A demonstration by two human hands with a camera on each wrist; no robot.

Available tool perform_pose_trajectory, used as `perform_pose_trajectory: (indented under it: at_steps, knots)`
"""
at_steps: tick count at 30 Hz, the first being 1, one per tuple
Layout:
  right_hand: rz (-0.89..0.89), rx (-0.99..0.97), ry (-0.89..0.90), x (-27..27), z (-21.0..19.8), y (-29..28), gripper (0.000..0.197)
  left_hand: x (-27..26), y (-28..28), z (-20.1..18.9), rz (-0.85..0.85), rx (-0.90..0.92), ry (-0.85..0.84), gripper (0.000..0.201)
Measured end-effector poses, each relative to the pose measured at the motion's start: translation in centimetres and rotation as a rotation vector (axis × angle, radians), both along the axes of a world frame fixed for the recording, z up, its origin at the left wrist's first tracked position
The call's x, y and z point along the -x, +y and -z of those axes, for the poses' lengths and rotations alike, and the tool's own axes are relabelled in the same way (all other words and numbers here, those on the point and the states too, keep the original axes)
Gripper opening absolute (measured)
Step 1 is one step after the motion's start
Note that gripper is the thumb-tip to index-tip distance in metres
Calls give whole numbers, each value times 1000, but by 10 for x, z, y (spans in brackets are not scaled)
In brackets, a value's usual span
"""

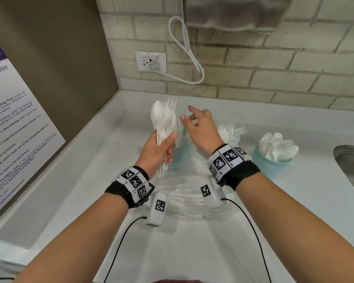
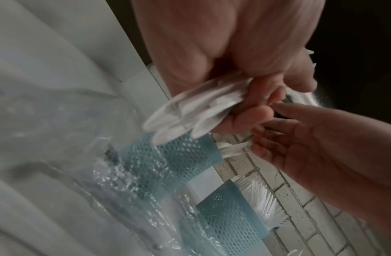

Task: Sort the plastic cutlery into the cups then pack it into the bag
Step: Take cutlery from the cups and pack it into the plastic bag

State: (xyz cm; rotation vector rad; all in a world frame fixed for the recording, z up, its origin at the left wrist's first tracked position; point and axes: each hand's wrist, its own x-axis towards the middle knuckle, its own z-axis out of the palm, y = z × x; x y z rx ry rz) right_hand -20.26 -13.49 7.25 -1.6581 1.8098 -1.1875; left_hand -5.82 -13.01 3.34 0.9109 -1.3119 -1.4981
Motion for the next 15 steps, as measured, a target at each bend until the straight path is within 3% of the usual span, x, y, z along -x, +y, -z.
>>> perform_pose_trajectory:
  at_steps: [4, 10, 13, 15]
  knots:
    - [18, 106, -151, -5, -10, 12, 37, 3, 0, -1, 19, -14, -10, 13]
    - [-100, -11, -516, -7, -25, 23, 27, 8, 3, 1, 109, 8, -63, 28]
    - [-104, -40, -608, -1, -29, 25, 15, 8, 5, 0, 119, 30, -108, 12]
    - [-98, -57, -637, 2, -30, 26, 16, 8, 6, -1, 130, 26, -113, 6]
